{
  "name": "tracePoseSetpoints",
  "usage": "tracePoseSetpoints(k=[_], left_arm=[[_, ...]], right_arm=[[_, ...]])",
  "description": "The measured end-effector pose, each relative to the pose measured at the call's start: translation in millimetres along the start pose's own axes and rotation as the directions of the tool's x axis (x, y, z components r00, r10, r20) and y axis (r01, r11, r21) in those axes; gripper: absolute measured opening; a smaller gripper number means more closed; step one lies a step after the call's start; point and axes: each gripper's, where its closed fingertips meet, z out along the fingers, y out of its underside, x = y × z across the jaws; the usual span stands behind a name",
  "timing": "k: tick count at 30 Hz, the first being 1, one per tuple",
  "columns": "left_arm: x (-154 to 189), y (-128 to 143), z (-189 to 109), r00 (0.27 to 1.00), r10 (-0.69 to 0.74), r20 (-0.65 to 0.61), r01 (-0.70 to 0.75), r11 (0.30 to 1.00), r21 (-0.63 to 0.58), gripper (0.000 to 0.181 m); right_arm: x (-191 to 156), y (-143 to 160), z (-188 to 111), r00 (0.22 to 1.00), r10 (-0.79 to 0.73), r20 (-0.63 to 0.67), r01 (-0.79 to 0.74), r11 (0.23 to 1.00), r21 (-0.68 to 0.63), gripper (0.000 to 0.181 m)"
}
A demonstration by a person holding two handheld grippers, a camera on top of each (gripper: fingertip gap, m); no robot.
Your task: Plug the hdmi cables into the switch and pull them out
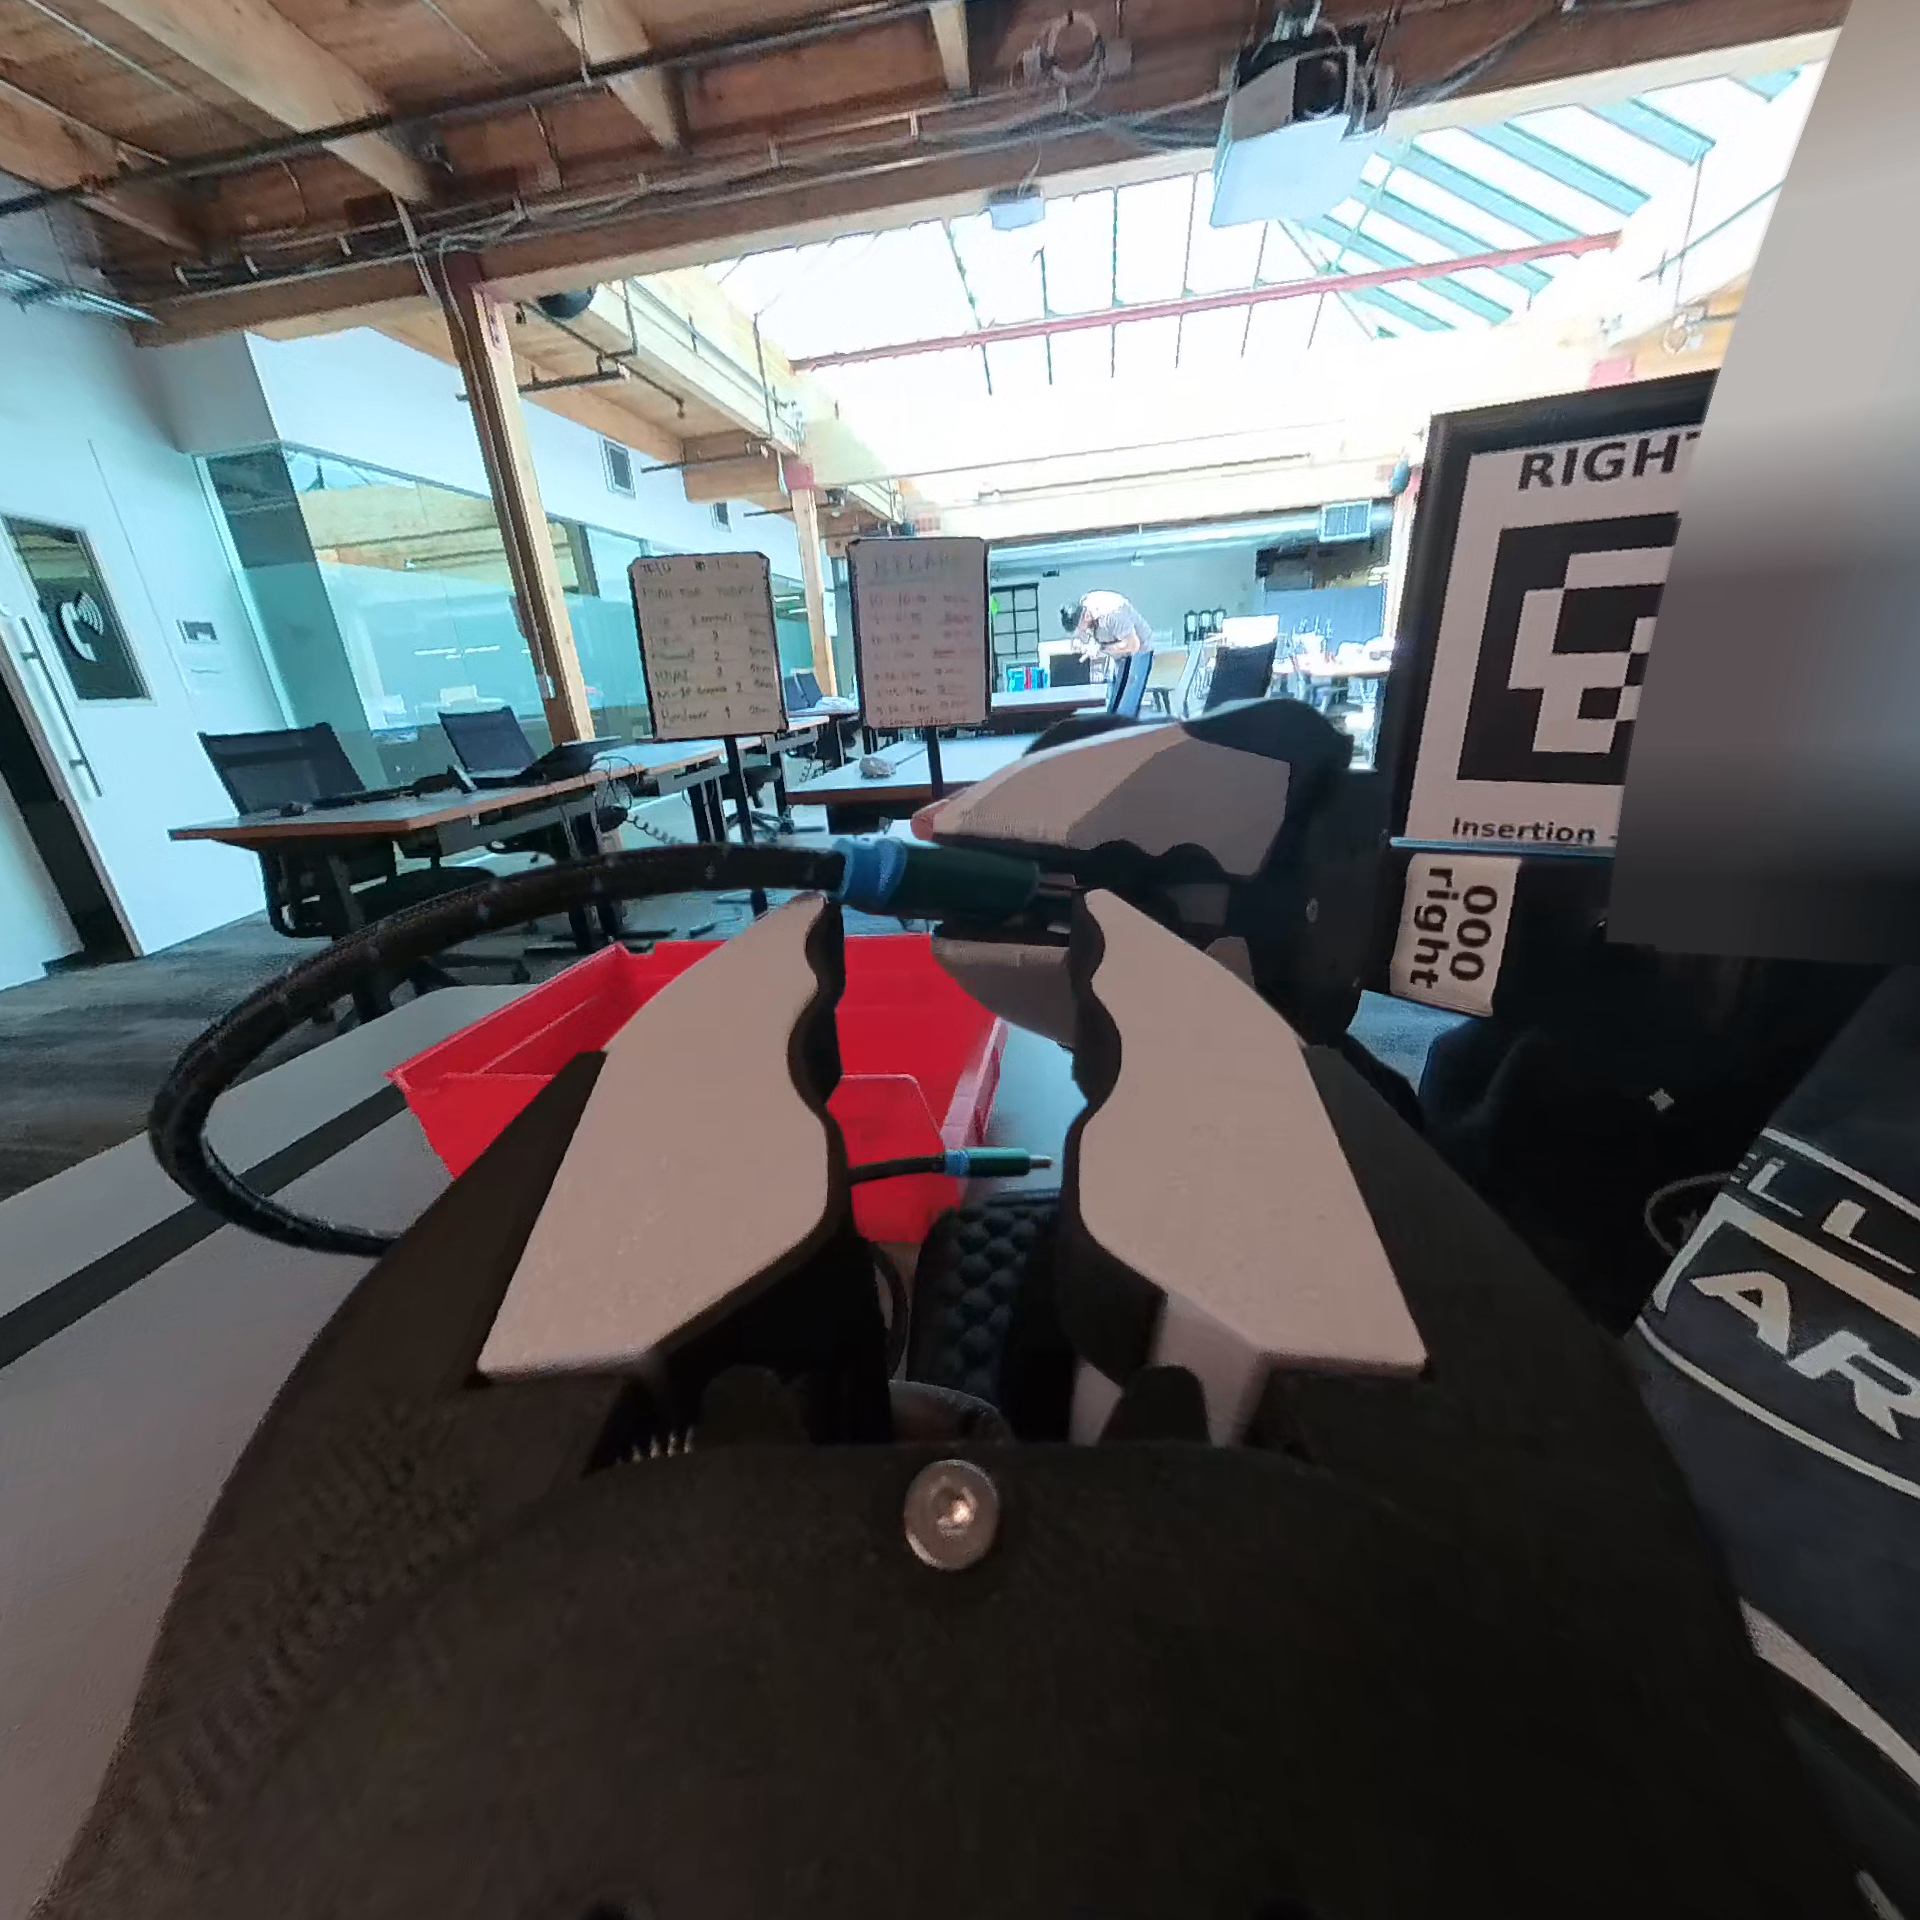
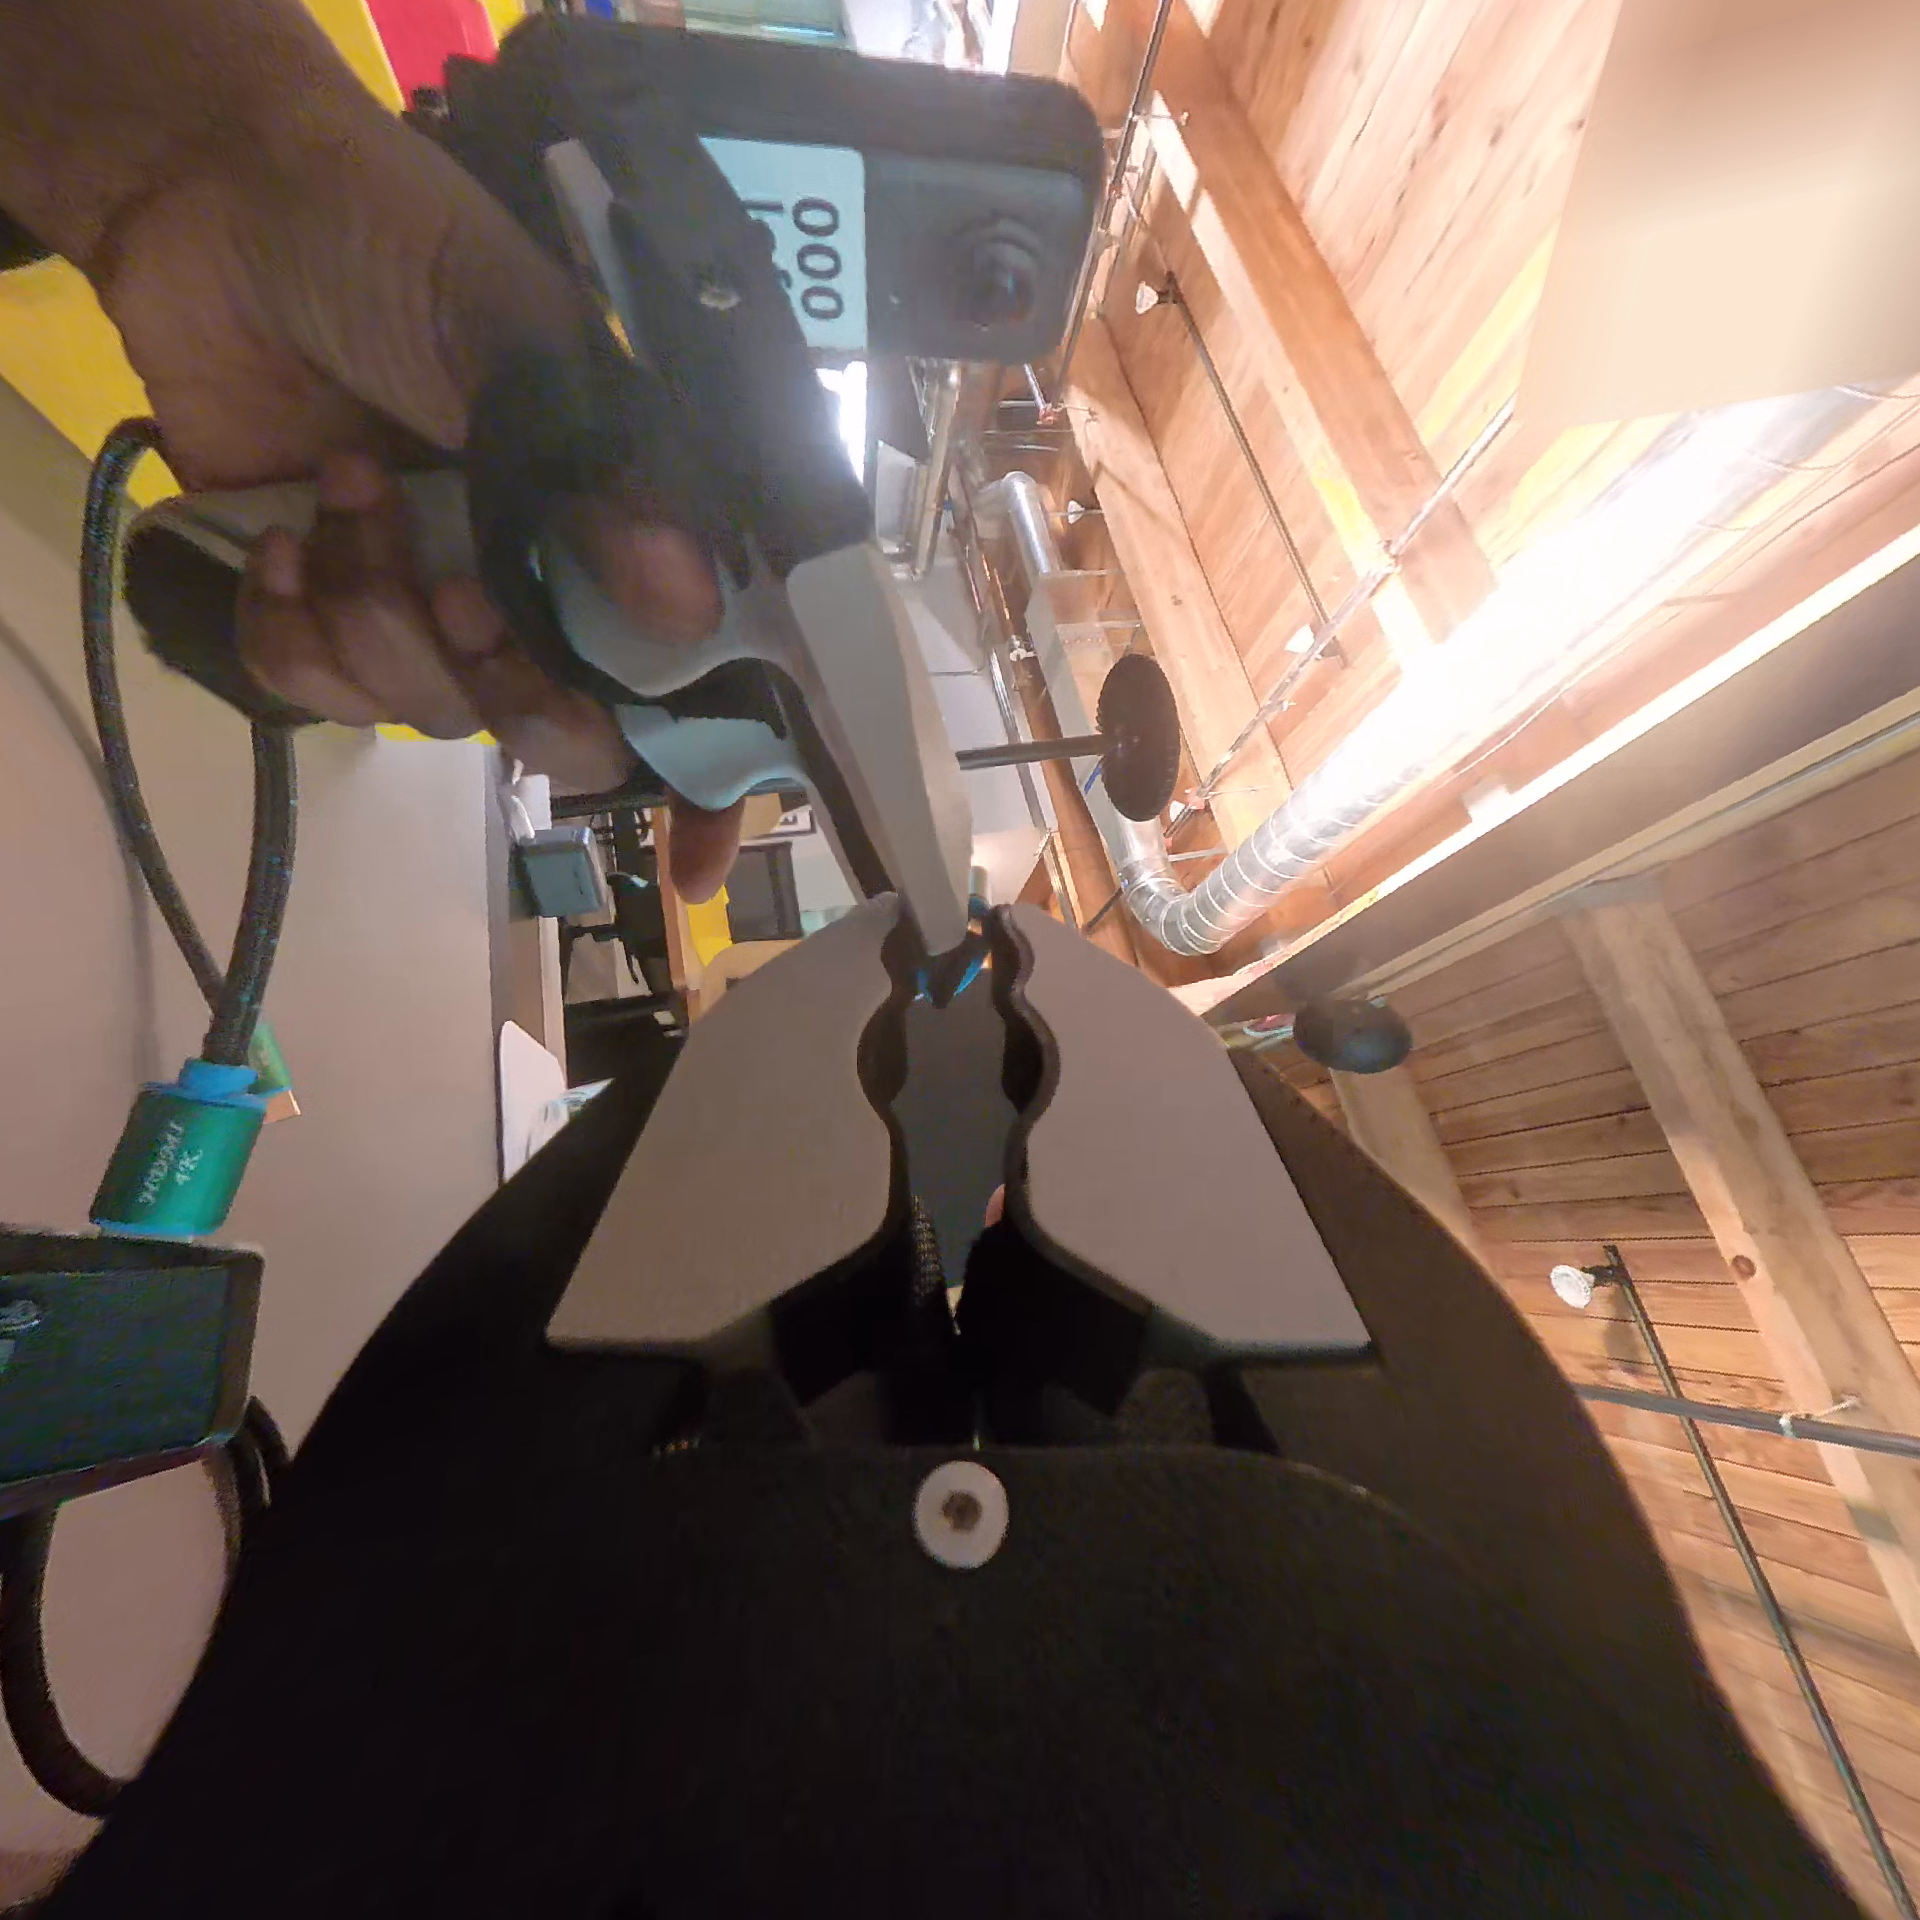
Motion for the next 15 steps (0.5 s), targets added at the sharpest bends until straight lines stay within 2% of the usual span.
tracePoseSetpoints(k=[2,4,6,8,10,12,15], left_arm=[[9,-3,-2,0.996,-0.055,-0.065,0.056,0.998,0.011,0.040],[25,-11,-5,0.955,-0.205,-0.215,0.218,0.975,0.037,0.040],[35,-23,-10,0.861,-0.352,-0.368,0.398,0.916,0.056,0.042],[40,-27,-13,0.769,-0.428,-0.475,0.507,0.861,0.045,0.044],[44,-25,-14,0.710,-0.456,-0.537,0.549,0.835,0.017,0.040],[48,-26,-16,0.681,-0.450,-0.578,0.558,0.830,0.012,0.035],[50,-18,-15,0.729,-0.423,-0.539,0.484,0.875,-0.032,0.027]], right_arm=[[3,-8,-5,1.000,0.019,-0.001,-0.019,0.998,0.058,0.013],[9,-19,-13,0.996,0.085,0.012,-0.086,0.985,0.148,0.013],[17,-33,-22,0.988,0.154,0.021,-0.155,0.958,0.243,0.013],[20,-43,-28,0.983,0.181,0.035,-0.183,0.933,0.309,0.012],[18,-48,-30,0.978,0.197,0.071,-0.210,0.915,0.344,0.012],[11,-47,-29,0.975,0.194,0.106,-0.219,0.911,0.349,0.013],[4,-43,-26,0.978,0.164,0.127,-0.198,0.920,0.339,0.013]])
